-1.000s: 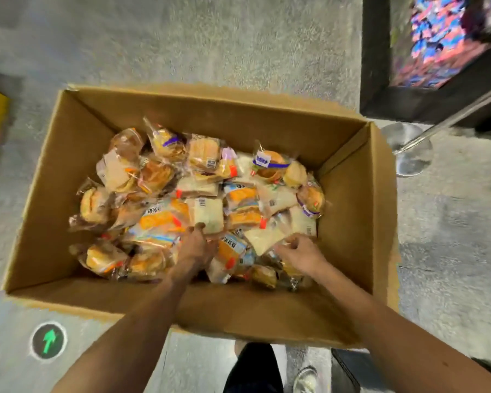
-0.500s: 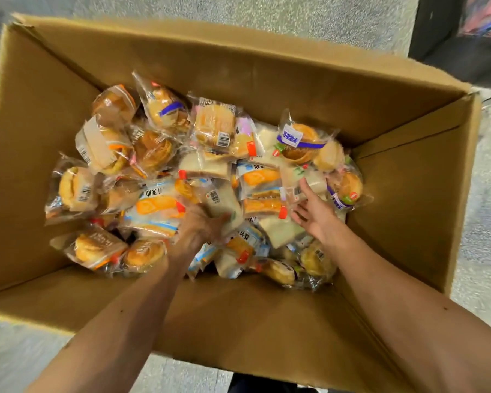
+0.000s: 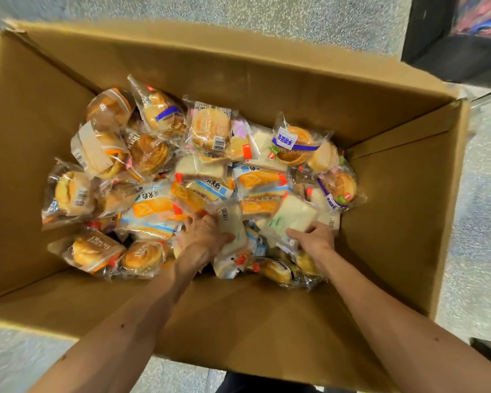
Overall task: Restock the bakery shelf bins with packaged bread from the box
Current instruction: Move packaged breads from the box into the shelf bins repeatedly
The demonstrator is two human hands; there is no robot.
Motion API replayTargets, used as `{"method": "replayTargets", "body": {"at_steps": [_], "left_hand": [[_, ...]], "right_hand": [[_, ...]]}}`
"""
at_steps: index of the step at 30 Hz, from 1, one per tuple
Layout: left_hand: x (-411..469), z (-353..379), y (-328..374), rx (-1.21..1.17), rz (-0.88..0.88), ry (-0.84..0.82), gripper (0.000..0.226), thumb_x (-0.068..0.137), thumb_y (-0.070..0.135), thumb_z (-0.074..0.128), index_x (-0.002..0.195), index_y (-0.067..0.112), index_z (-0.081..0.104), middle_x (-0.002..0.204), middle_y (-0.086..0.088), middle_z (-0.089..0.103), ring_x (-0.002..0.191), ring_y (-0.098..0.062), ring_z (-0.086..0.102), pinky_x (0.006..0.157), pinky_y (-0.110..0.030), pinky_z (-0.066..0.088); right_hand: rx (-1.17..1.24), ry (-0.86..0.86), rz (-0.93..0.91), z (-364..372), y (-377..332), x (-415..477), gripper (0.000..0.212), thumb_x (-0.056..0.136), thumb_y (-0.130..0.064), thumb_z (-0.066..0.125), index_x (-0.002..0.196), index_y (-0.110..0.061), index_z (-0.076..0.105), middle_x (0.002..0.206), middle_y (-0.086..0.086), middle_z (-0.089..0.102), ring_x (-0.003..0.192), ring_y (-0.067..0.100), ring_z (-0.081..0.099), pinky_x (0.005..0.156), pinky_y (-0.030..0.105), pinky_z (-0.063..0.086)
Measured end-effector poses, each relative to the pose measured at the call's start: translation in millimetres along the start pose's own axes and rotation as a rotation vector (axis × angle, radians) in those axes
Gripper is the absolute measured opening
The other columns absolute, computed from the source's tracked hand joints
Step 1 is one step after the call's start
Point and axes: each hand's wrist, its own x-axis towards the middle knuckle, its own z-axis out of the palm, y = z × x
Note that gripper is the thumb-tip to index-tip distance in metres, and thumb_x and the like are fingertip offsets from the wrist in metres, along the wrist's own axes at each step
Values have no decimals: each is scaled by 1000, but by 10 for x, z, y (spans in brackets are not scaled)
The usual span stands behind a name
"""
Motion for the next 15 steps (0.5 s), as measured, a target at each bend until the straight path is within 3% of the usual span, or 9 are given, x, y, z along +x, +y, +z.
{"method": "replayTargets", "body": {"at_steps": [4, 8, 10, 13, 15], "left_hand": [[-29, 152, -67, -209, 29, 8, 63, 79, 45, 76, 128, 12, 54, 134, -6, 51, 123, -30, 44, 105, -44, 41], [-51, 198, -38, -541, -52, -96, 66, 76, 32, 83, 127, 13, 46, 122, -4, 59, 111, -25, 59, 95, -44, 53], [-52, 179, -11, -655, -117, -110, 62, 74, 24, 86, 121, 15, 46, 117, -4, 61, 106, -24, 61, 91, -43, 56], [-50, 112, -3, -771, -144, -119, 51, 73, 13, 86, 108, 14, 49, 109, -4, 65, 93, -18, 64, 77, -33, 59], [-127, 2, -15, -790, -136, -147, 46, 78, 11, 82, 107, 14, 47, 105, -2, 63, 86, -14, 60, 63, -22, 52]], "right_hand": [[143, 14, -11, 145, -86, -66, 44, 81, -25, 81, 117, -13, 58, 117, 3, 62, 103, 20, 58, 64, 19, 45], [506, -30, 187, 281, -230, -30, 61, 71, -13, 88, 122, -12, 55, 124, 9, 62, 110, 28, 61, 89, 42, 58], [618, -67, 275, 257, -259, 8, 69, 67, -11, 91, 123, -8, 50, 120, 11, 62, 107, 27, 61, 80, 43, 61], [761, -195, 355, 163, -244, 17, 70, 72, -8, 87, 131, -8, 49, 120, 12, 62, 99, 24, 63, 44, 27, 56], [775, -270, 353, 144, -234, 30, 60, 77, -6, 82, 131, -13, 56, 123, 14, 65, 100, 27, 67, 42, 26, 53]]}}
